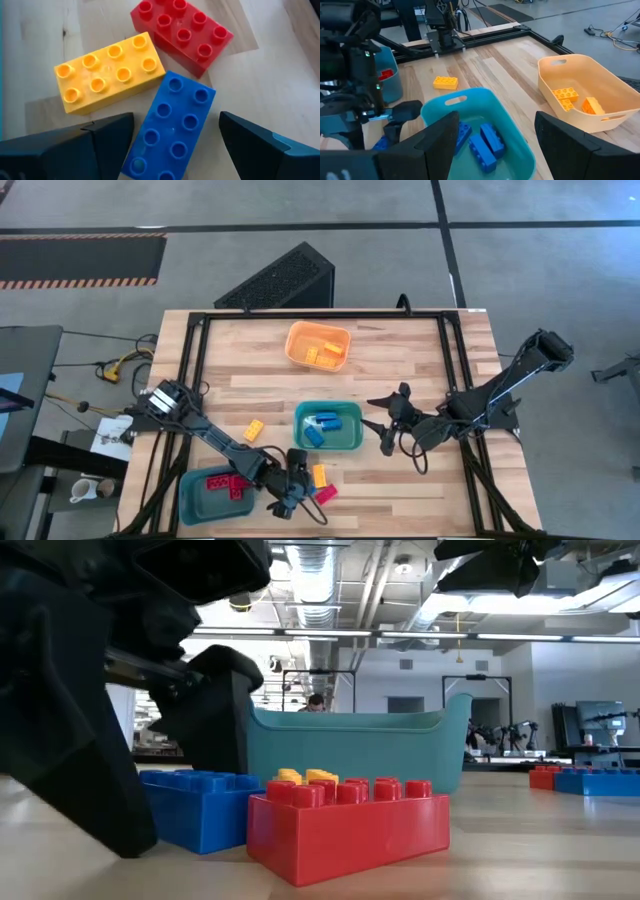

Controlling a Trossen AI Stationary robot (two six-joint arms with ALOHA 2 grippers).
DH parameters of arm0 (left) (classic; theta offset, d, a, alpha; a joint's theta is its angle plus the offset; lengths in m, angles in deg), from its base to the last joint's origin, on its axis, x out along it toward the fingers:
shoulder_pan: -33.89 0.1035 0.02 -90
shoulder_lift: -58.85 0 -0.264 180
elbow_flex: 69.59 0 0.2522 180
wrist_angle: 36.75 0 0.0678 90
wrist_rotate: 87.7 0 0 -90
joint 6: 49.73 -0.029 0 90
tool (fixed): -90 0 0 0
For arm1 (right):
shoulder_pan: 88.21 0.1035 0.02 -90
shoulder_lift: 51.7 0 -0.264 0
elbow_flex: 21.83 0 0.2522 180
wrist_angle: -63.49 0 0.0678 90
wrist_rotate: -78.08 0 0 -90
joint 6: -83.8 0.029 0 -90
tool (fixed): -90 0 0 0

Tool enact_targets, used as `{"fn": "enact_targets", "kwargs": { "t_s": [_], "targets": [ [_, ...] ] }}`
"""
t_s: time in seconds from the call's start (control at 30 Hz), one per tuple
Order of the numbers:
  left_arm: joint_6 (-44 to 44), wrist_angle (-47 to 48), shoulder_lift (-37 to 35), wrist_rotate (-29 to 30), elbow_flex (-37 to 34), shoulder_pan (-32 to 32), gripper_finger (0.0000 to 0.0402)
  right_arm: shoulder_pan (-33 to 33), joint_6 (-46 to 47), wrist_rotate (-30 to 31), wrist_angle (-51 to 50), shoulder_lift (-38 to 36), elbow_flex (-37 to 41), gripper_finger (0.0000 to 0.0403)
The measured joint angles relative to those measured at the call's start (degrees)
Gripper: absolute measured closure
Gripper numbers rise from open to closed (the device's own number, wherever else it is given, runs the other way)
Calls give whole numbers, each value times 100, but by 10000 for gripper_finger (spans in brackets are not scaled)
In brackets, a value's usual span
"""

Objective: Sort & place blocks by color
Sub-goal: Put the blue game piece into the green bin

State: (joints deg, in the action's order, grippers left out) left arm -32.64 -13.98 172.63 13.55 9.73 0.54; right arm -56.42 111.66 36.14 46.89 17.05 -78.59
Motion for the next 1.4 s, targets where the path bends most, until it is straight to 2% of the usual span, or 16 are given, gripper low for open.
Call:
{"fn": "enact_targets", "kwargs": {
  "t_s": [0.13, 0.23, 0.53, 0.67, 0.8, 0.9, 1.0, 1.07, 1.17, 1.3, 1.4],
  "targets": [
    [81, 1, 104, -22, 13, -1, 124, 0, -2, -2, -12, -2, 0, 121],
    [82, -1, 107, -7, 13, -9, 142, 0, -61, -2, -5, 0, 0, 121],
    [-158, 183, -130, -51, -12, 4, 296, 0, -142, -2, -14, 0, 0, 121],
    [-87, 471, -504, -14, -28, 9, 297, 0, -201, -2, -10, 0, 0, 121],
    [-58, 668, -935, 323, -22, 1, 297, -6, -247, -2, -6, 0, 0, 121],
    [-309, 663, -1274, 973, -20, 3, 290, -11, -280, -1, -3, -2, 0, 121],
    [-629, 457, -1458, 1971, -9, 97, 267, -11, -302, 39, 5, -1, 0, 121],
    [-861, 245, -1462, 2262, -9, 253, 262, -35, -306, 124, 5, 0, 0, 121],
    [-1055, -63, -1437, 2132, -9, 578, 271, -85, -306, 133, 5, 0, 0, 121],
    [-965, 30, -1423, 1740, -11, 1025, 294, -84, -306, 138, 2, -1, 0, 121],
    [-809, 61, -1423, 1443, -11, 1237, 293, -81, -306, 136, 3, 0, 0, 121]
  ]
}}
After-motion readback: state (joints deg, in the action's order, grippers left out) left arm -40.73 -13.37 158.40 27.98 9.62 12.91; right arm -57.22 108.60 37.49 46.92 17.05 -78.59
